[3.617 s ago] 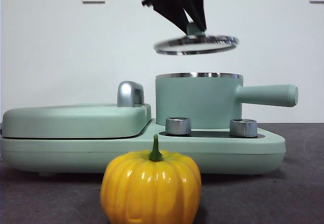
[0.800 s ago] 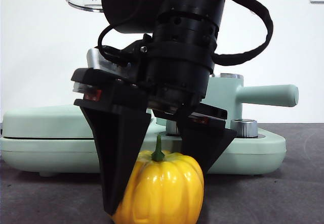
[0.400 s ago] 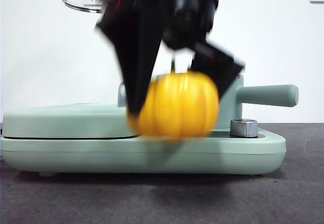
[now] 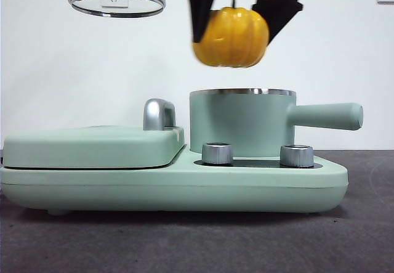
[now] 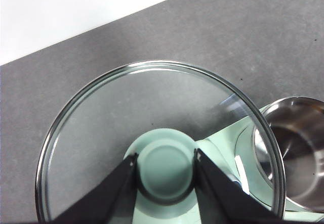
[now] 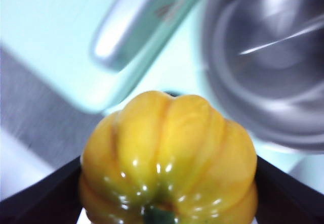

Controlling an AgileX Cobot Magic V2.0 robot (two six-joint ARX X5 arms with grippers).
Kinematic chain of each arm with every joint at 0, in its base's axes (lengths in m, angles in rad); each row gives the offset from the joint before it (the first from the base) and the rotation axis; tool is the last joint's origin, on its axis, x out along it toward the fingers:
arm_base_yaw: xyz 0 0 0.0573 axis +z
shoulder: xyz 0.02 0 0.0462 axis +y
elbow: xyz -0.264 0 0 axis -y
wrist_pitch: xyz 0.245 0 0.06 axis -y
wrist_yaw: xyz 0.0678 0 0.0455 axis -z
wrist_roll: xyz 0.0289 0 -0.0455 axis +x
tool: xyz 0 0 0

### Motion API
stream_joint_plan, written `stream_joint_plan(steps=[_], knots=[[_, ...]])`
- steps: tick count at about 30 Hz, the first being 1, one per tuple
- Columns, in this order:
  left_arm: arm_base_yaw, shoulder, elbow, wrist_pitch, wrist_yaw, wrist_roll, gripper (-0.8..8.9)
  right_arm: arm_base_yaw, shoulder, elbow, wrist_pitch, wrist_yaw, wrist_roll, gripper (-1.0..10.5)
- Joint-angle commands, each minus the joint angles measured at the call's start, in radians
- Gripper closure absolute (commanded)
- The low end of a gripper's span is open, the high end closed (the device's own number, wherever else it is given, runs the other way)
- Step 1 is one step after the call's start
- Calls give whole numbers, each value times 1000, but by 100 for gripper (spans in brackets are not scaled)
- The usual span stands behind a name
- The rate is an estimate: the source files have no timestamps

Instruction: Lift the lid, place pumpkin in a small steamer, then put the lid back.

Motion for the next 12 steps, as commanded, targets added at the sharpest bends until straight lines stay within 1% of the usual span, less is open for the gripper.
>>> stream_joint_plan(steps=[1, 7, 12], knots=[[1, 2, 24, 21, 0, -9, 765, -47, 43, 40, -9, 6, -22, 637], [2, 2, 24, 21, 0, -9, 765, -149, 97, 54, 69, -1, -39, 637], [2, 2, 23, 18, 0, -9, 765, -175, 152, 55, 156, -5, -50, 637]])
